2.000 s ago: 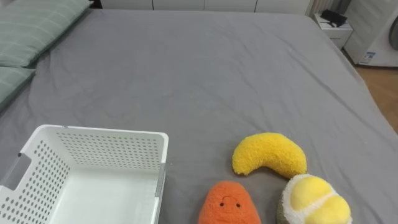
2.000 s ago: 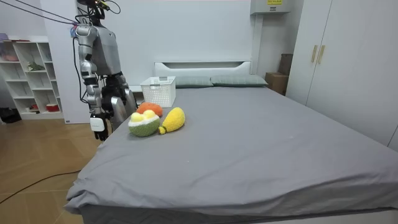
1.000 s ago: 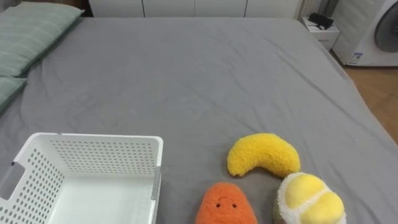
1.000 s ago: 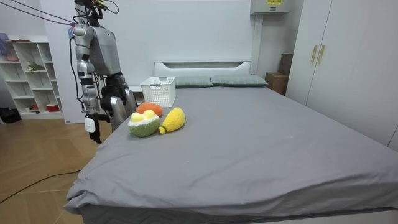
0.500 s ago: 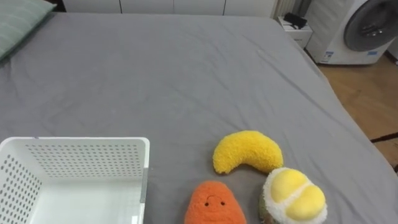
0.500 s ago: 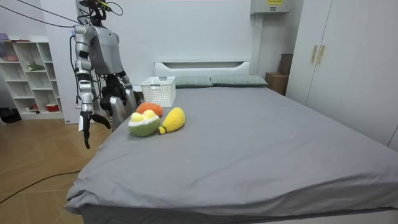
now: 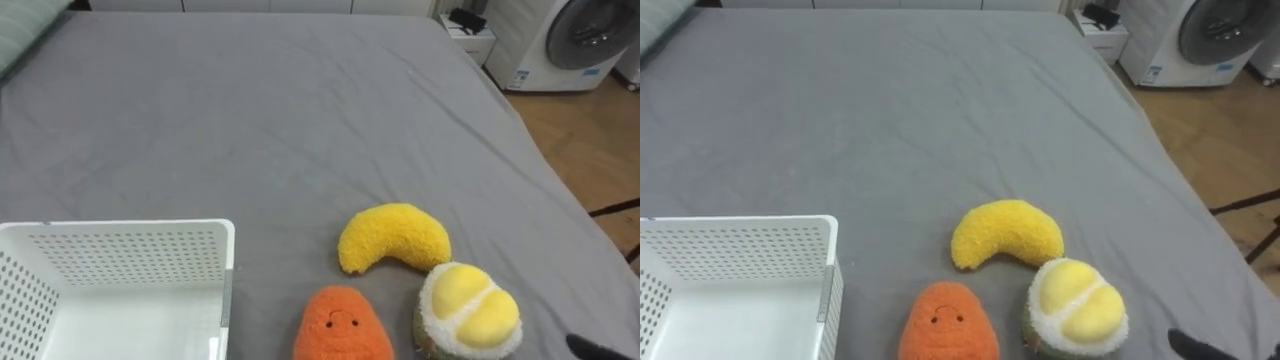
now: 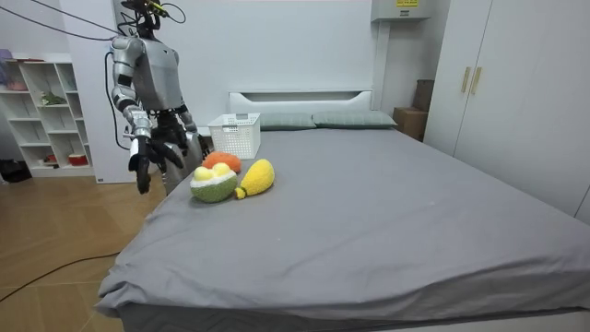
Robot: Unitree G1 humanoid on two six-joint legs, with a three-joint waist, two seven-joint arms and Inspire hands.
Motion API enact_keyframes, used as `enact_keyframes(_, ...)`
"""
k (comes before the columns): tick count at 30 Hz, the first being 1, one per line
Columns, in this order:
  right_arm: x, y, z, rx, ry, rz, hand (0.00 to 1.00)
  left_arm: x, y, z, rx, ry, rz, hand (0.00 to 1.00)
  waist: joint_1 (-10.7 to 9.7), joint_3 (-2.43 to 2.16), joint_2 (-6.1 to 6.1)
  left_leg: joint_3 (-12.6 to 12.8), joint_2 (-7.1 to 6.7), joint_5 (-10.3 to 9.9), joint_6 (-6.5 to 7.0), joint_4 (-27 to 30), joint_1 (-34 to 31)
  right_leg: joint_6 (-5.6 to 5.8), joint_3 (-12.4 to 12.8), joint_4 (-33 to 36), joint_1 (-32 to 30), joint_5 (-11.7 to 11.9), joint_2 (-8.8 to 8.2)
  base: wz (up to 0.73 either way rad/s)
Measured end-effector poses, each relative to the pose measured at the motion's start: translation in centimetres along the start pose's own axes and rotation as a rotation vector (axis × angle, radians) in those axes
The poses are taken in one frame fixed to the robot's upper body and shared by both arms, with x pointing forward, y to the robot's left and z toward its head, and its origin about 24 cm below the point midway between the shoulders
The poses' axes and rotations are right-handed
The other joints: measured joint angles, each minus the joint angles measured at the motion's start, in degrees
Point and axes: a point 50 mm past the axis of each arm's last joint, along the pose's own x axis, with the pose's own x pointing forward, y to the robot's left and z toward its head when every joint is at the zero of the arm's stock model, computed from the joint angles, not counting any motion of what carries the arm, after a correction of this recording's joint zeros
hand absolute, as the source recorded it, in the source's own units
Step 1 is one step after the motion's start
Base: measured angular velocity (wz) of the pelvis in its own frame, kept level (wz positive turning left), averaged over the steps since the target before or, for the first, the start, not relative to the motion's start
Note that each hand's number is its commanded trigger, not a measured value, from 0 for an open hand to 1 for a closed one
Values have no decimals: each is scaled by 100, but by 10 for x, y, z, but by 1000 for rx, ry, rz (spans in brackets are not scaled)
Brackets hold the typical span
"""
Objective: Collect toys from the bed
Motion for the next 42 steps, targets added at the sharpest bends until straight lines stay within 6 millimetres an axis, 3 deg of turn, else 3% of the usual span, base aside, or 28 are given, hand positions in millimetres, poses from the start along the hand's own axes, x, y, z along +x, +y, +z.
enact_keyframes(7, -9, 12, 37, -59, -204, 3, 0, -1, -1, 0, 31, -20, 8, 0, 114, 6, -12, 38, 4, 0, 0, -4, 0, 0, -14, 5, 17, 3, 3, 0)
enact_keyframes(11, -20, 19, 62, -76, -346, 29, 0, -1, 0, -5, 33, -14, 17, 0, 131, -8, 69, 55, 18, 0, -1, -3, -29, -8, -24, 10, -42, 9, 9, 0)
enact_keyframes(16, -25, 26, 65, -194, -405, 101, 0, -2, -1, -6, 51, -11, 15, 0, 133, 0, 79, 37, 18, 0, -2, -3, -41, -9, -58, 29, -48, 11, -2, 0)
enact_keyframes(22, -27, 41, 42, -381, -338, 273, 0, -2, -3, -6, 48, -13, 6, 0, 174, 9, 107, 36, 19, 1, -1, 4, -53, -10, -65, 106, -65, 11, -10, 0)
enact_keyframes(30, -25, 55, -7, -511, -89, 525, 0, -2, -3, -10, 76, 19, 1, 0, 285, -13, 1, -29, 14, 1, 0, 62, -64, -12, -117, 80, -15, 12, -41, 4)
enact_keyframes(38, -28, 54, -55, -623, 131, 649, 0, -2, -1, -10, 116, 22, 8, 0, 350, -10, -74, -173, 5, -1, -1, 100, -56, -17, -231, -13, 112, 15, -79, 10)
enact_keyframes(42, -28, 51, -59, -659, 154, 652, 0, -2, 0, -8, 126, 16, 16, 0, 429, -11, -74, -180, 6, -1, -1, 108, -53, -18, -262, -15, 106, 14, -79, 0)
